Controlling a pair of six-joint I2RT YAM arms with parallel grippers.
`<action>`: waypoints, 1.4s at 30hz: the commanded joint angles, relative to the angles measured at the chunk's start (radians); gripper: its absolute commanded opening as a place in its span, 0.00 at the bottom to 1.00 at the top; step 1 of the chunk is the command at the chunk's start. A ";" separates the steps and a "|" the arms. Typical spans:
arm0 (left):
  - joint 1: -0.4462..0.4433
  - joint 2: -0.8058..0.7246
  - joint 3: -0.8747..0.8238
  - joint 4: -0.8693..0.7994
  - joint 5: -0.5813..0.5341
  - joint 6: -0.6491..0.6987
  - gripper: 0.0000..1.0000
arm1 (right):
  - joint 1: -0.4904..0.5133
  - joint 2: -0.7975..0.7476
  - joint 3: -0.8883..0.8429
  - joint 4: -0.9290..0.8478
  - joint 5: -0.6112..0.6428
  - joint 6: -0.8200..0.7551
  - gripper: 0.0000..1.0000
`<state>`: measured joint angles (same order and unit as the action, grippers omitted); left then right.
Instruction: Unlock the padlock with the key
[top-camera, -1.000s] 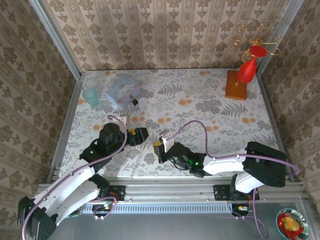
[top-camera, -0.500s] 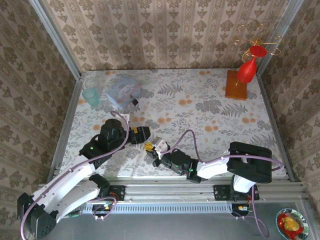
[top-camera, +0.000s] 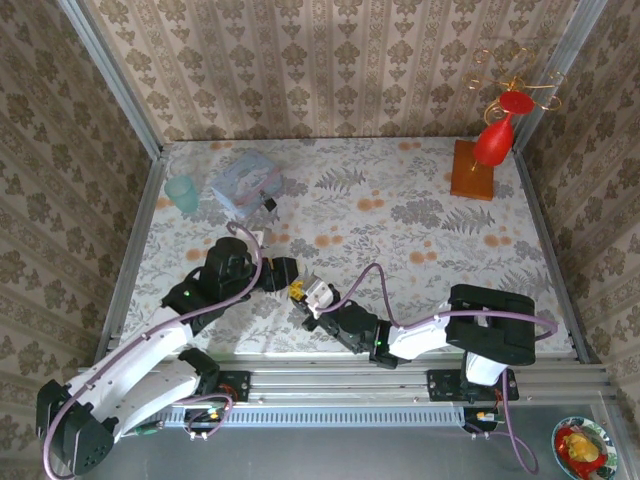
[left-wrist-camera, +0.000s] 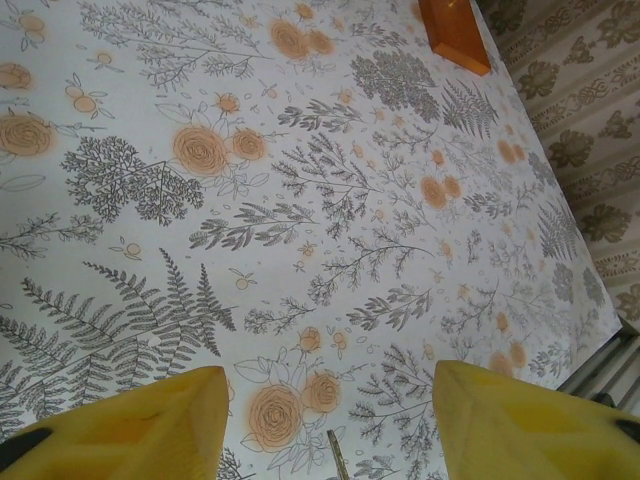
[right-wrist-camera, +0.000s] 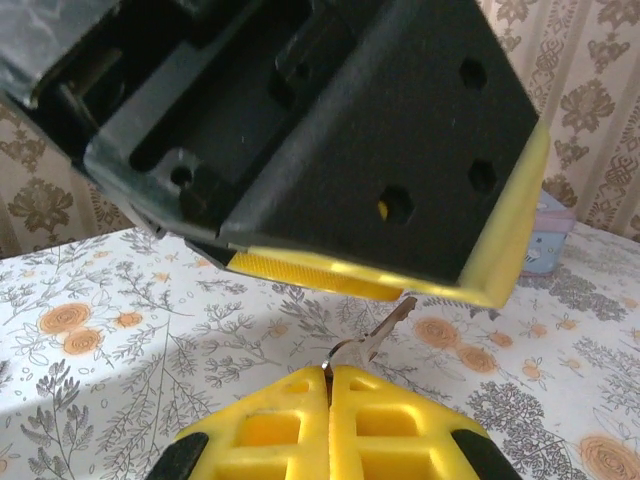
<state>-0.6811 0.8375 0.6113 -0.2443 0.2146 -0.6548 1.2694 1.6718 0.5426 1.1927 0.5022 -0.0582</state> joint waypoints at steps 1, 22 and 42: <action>-0.006 0.020 0.034 -0.013 0.036 0.014 0.53 | 0.010 0.018 0.029 0.056 0.053 -0.033 0.00; -0.004 0.040 0.036 0.062 0.019 -0.019 0.00 | 0.012 0.006 0.061 -0.053 0.178 0.011 0.09; 0.037 -0.011 -0.065 0.327 -0.031 -0.164 0.00 | -0.197 -0.308 -0.072 -0.313 -0.229 0.716 0.34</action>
<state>-0.6529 0.8478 0.5541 0.0441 0.2222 -0.7723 1.0763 1.4193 0.4679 0.9260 0.3569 0.5148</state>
